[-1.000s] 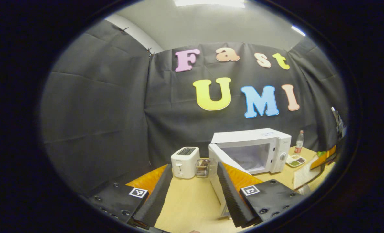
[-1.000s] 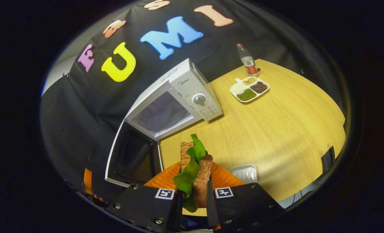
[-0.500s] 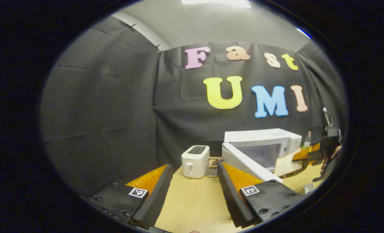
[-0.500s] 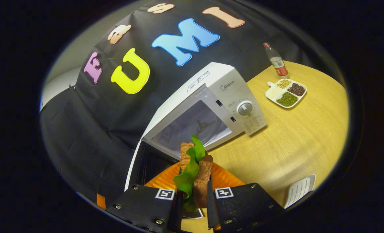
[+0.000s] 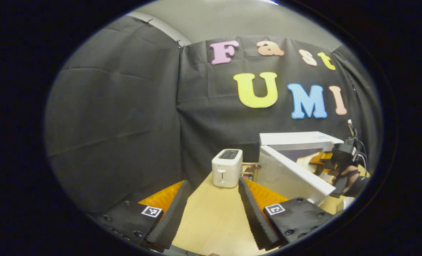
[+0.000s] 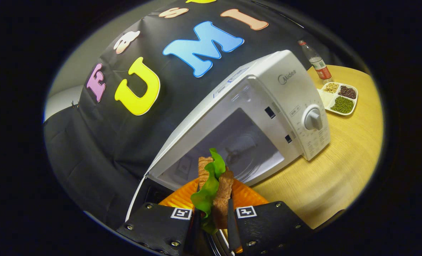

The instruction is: Open the microwave oven with the left hand, put the food in, and close the microwave oven.

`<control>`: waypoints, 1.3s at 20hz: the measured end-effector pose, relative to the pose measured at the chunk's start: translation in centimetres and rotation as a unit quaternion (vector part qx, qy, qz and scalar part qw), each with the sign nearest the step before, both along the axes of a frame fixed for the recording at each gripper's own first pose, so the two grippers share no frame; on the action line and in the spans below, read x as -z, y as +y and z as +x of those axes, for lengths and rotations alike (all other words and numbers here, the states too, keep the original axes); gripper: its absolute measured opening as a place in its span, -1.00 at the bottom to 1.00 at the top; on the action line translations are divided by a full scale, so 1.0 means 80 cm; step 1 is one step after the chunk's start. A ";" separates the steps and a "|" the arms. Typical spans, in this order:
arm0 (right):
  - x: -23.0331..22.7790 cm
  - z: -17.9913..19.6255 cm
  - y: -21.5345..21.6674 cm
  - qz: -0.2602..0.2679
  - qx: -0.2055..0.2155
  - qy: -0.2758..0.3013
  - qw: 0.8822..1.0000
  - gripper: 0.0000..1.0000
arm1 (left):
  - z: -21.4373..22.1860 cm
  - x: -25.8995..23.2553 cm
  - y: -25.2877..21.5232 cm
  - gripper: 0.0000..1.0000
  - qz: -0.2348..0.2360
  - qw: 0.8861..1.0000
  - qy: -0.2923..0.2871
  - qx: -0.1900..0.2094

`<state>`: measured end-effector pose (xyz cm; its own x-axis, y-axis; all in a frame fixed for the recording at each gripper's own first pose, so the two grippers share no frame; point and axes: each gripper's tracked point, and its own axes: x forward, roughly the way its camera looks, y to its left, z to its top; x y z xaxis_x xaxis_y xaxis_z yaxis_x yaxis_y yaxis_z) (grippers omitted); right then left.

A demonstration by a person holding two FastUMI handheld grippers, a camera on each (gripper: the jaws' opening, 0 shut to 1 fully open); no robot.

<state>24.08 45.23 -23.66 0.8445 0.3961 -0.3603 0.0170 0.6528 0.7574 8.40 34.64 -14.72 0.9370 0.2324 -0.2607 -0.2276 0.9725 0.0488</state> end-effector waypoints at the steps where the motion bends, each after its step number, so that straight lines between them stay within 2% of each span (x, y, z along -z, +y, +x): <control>1: 0.005 0.012 0.006 0.002 0.009 -0.002 1.000 -0.38 | -0.001 0.001 0.001 0.79 -0.003 1.000 0.004 0.000; 2: 0.013 0.022 0.010 0.002 0.016 -0.004 1.000 -0.31 | 0.000 0.002 0.001 0.89 -0.006 1.000 0.007 0.001; 7: 0.039 0.074 0.033 0.008 0.053 -0.008 0.999 -0.31 | -0.003 0.005 0.000 0.89 -0.006 1.000 0.020 0.001; 10: 0.053 0.100 0.044 0.038 0.073 0.008 0.997 -0.31 | -0.005 0.009 0.000 0.87 0.002 0.999 0.036 0.007; 13: 0.080 0.116 0.043 0.029 0.085 0.038 0.995 -0.31 | -0.005 0.013 -0.001 0.88 0.001 0.999 0.045 0.014; 14: 0.085 0.120 0.041 0.029 0.088 0.041 0.995 -0.37 | -0.004 0.013 -0.002 0.88 -0.001 0.999 0.046 0.014; 16: 0.094 0.124 0.033 -0.005 0.094 0.039 0.995 -0.14 | 0.001 0.017 -0.011 0.89 -0.006 0.999 0.048 0.017; 17: 0.094 0.127 0.032 -0.024 0.092 0.033 0.995 -0.11 | 0.007 0.020 -0.016 0.89 -0.006 0.999 0.049 0.019; 18: 0.096 0.128 0.031 -0.055 0.088 0.028 0.994 -0.09 | 0.011 0.022 -0.018 0.80 -0.004 0.998 0.051 0.021; 19: 0.098 0.130 0.029 -0.087 0.082 0.019 0.993 0.09 | 0.011 0.021 -0.018 0.80 -0.002 0.998 0.051 0.023; 20: 0.097 0.132 0.022 -0.123 0.084 0.012 0.989 0.22 | 0.013 0.022 -0.017 0.70 0.000 0.998 0.053 0.023; 21: 0.094 0.132 0.015 -0.149 0.083 0.002 0.985 0.18 | 0.011 0.020 -0.017 0.70 0.000 0.998 0.051 0.024; 22: 0.088 0.133 0.010 -0.170 0.082 -0.009 0.982 0.71 | 0.013 0.018 -0.017 0.80 0.000 0.999 0.046 0.025; 24: 0.065 0.132 -0.002 -0.199 0.084 -0.044 0.975 0.96 | 0.015 0.017 -0.020 0.80 0.000 0.999 0.041 0.025; 25: 0.052 0.130 -0.007 -0.211 0.079 -0.059 0.972 0.96 | 0.017 0.019 -0.022 0.79 -0.001 0.999 0.040 0.027; 26: 0.041 0.124 -0.011 -0.220 0.073 -0.071 0.970 0.96 | 0.020 0.019 -0.023 0.89 -0.001 0.999 0.038 0.028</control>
